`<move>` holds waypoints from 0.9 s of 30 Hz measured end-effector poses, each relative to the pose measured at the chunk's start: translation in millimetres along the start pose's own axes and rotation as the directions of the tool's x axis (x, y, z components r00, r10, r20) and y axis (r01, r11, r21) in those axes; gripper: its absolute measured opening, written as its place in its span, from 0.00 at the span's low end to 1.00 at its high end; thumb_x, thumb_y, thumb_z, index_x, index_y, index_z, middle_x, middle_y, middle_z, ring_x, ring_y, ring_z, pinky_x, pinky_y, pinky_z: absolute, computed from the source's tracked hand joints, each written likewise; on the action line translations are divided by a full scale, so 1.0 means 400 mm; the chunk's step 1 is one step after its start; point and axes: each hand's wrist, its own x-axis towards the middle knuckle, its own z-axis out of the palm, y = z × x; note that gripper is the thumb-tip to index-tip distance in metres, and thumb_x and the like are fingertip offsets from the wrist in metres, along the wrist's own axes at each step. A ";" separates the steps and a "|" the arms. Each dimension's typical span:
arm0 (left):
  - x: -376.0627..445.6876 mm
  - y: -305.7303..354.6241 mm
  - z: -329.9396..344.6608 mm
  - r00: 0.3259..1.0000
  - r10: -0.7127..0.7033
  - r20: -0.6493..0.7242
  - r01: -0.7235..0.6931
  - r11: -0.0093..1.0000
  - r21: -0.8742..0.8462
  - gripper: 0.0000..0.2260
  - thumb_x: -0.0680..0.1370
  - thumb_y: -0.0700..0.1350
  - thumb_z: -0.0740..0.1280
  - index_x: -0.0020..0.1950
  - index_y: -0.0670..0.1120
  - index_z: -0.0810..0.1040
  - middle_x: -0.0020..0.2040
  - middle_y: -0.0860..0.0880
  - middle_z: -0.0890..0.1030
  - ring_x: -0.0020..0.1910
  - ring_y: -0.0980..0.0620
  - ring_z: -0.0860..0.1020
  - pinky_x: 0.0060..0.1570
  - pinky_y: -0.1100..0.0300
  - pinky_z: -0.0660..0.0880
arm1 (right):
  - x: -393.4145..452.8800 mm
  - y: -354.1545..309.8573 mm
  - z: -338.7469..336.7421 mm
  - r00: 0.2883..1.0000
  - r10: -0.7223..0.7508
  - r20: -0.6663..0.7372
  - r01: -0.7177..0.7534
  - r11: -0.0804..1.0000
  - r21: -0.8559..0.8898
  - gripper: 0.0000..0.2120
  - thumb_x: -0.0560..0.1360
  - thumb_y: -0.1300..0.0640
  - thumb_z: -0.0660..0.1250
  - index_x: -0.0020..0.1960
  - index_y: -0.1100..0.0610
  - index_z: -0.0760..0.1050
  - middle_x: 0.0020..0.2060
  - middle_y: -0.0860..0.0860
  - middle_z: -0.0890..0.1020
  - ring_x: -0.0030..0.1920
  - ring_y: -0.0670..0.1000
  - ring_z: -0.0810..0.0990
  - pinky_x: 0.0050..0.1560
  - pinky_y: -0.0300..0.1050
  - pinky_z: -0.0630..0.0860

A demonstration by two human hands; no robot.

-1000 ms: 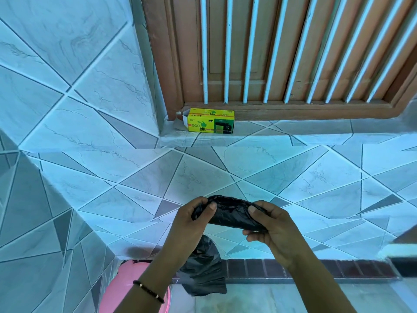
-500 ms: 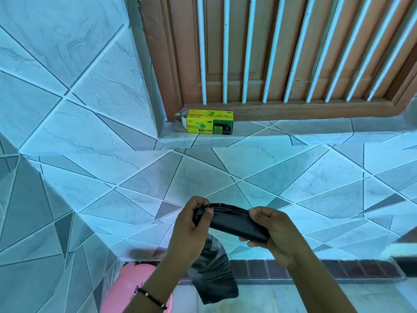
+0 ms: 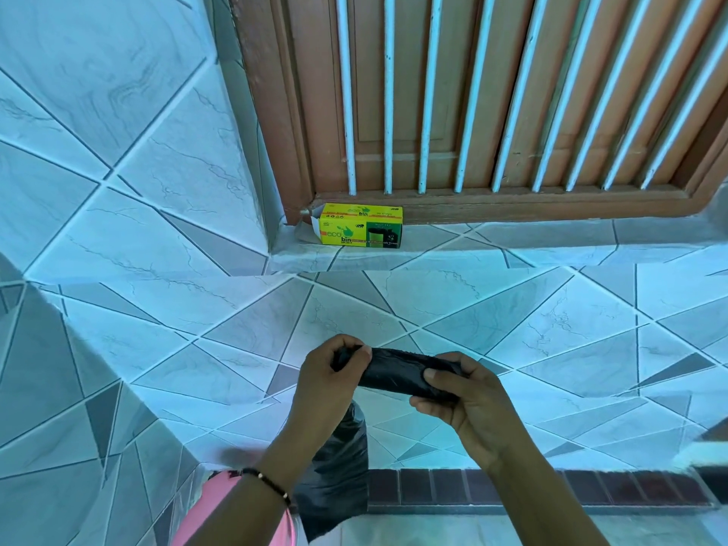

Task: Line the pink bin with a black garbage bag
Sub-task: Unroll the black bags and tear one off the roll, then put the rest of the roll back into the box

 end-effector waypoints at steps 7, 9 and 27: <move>0.155 0.085 -0.007 0.981 0.193 0.031 -0.188 0.893 0.408 0.11 0.74 0.51 0.67 0.53 0.47 0.74 0.48 0.51 0.77 0.44 0.53 0.75 0.39 0.70 0.69 | 0.058 -0.074 -0.004 0.978 -0.206 -0.040 0.203 0.977 -0.070 0.11 0.69 0.76 0.66 0.35 0.62 0.77 0.35 0.57 0.84 0.38 0.57 0.84 0.37 0.46 0.82; 0.219 0.116 -0.021 0.942 0.335 0.001 -0.283 0.794 0.538 0.17 0.74 0.54 0.66 0.59 0.47 0.73 0.56 0.48 0.76 0.51 0.50 0.77 0.50 0.60 0.74 | 0.073 -0.097 -0.013 0.970 -0.237 -0.054 0.233 0.970 -0.067 0.09 0.69 0.76 0.66 0.37 0.63 0.77 0.35 0.56 0.84 0.38 0.57 0.84 0.36 0.45 0.82; 0.495 0.240 0.007 0.929 0.334 0.160 -0.223 0.160 0.962 0.23 0.72 0.49 0.69 0.64 0.44 0.71 0.58 0.40 0.73 0.54 0.37 0.77 0.48 0.48 0.75 | 0.108 -0.118 -0.083 0.979 -0.173 -0.108 0.178 0.983 0.037 0.08 0.70 0.76 0.64 0.38 0.65 0.76 0.35 0.57 0.84 0.38 0.57 0.84 0.35 0.45 0.82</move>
